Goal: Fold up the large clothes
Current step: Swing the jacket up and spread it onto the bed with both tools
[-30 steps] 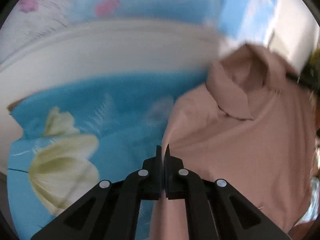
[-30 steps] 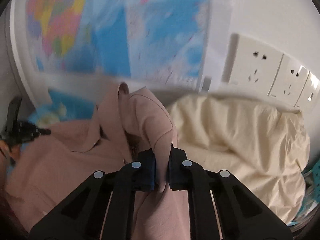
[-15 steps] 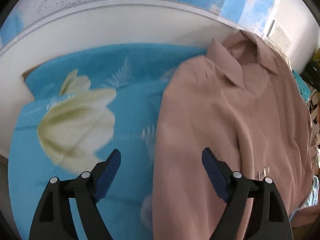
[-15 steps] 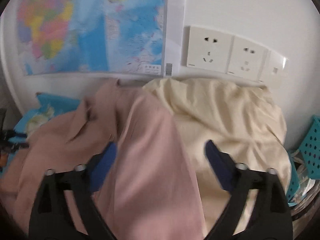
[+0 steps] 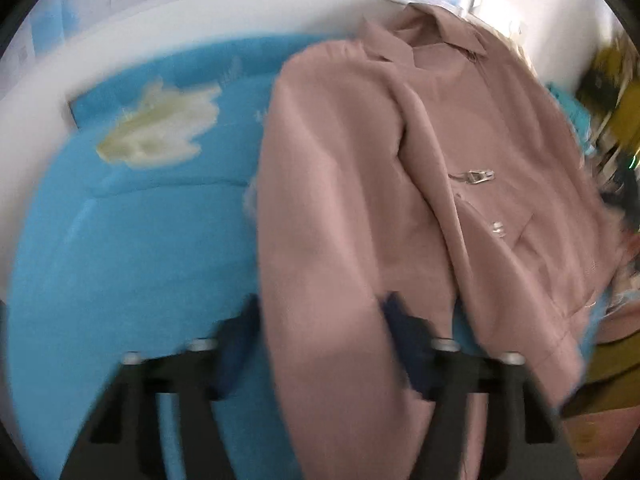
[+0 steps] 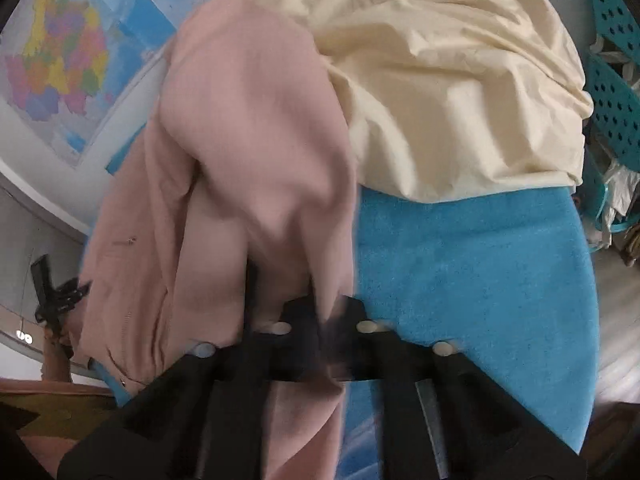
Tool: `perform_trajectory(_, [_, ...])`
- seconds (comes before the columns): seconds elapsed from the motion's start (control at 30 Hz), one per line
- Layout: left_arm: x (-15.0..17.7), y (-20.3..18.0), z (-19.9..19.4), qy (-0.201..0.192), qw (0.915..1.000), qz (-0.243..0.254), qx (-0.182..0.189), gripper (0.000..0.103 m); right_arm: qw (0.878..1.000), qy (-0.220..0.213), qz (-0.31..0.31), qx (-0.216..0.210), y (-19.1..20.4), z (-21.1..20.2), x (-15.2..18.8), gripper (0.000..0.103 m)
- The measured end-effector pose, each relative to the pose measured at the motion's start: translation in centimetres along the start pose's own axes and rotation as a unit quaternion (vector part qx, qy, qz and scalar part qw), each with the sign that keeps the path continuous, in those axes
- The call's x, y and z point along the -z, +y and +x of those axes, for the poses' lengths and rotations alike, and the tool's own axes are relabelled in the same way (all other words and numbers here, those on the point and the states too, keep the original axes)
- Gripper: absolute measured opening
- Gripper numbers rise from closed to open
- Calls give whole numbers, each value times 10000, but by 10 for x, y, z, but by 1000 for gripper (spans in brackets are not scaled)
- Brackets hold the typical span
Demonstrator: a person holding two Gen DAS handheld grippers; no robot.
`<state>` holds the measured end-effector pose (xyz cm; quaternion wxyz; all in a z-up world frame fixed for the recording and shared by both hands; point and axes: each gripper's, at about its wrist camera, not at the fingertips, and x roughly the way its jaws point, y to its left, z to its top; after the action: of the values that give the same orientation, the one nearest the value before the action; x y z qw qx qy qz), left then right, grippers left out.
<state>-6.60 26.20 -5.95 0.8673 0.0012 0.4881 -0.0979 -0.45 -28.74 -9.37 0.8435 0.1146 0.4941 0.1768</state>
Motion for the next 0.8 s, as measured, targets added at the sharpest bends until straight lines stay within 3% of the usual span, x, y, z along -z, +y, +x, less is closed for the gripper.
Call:
perform_trajectory(0.03, [-1,-1,-1,33,10000,-70,-16,5,9998,-94,-101,121,4,-5,-4,3])
perform_trajectory(0.13, [-16,8,-22,-246,9928,-83,-1169,4,9944,-798,-346,598,17,-53,-25,3])
perform_trajectory(0.17, [-25,21,-34,-385,9876,-286,-1494,4,9885,-1208,-391,824,19,-78,-37,3])
perform_trajectory(0.23, [-39,47,-55,-591,9796,-771,-1762,5,9770,-1739,-397,1172,18,-109,-56,3])
perform_trajectory(0.3, [-53,65,-68,-823,9634,-1000,-2345,18,9718,-1877,-373,1380,14,-116,-72,4])
perform_trajectory(0.33, [-56,68,-67,-788,9563,-1077,-2602,39,9693,-1873,-392,1547,12,-112,-77,6])
perform_trajectory(0.37, [-60,71,-60,-597,9394,-1151,-3175,68,9664,-1836,-372,1760,9,-103,-80,17])
perform_trajectory(0.4, [-61,72,-50,-340,9205,-1215,-3699,74,9657,-1720,-341,1917,6,-91,-79,25])
perform_trajectory(0.43, [-59,69,-44,-240,9166,-1189,-3810,67,9669,-1529,-324,2016,-2,-79,-83,52])
perform_trajectory(0.47, [-54,62,-42,-242,9242,-1103,-3649,65,9664,-1321,-304,2183,-5,-62,-79,67])
perform_trajectory(0.53, [-40,37,-49,-561,9457,-875,-3079,65,9629,-1192,-357,2396,-7,-50,-66,67])
perform_trajectory(0.6, [-21,12,-66,-997,9648,-642,-2348,72,9642,-1360,-490,2225,3,-59,-44,75])
perform_trajectory(0.67, [-2,-14,-79,-1271,9782,-355,-1604,76,9616,-1696,-864,1979,22,-79,-14,81])
perform_trajectory(0.8, [30,-71,-89,-1523,9868,393,-382,81,9632,-1612,-1785,1200,58,-92,38,85])
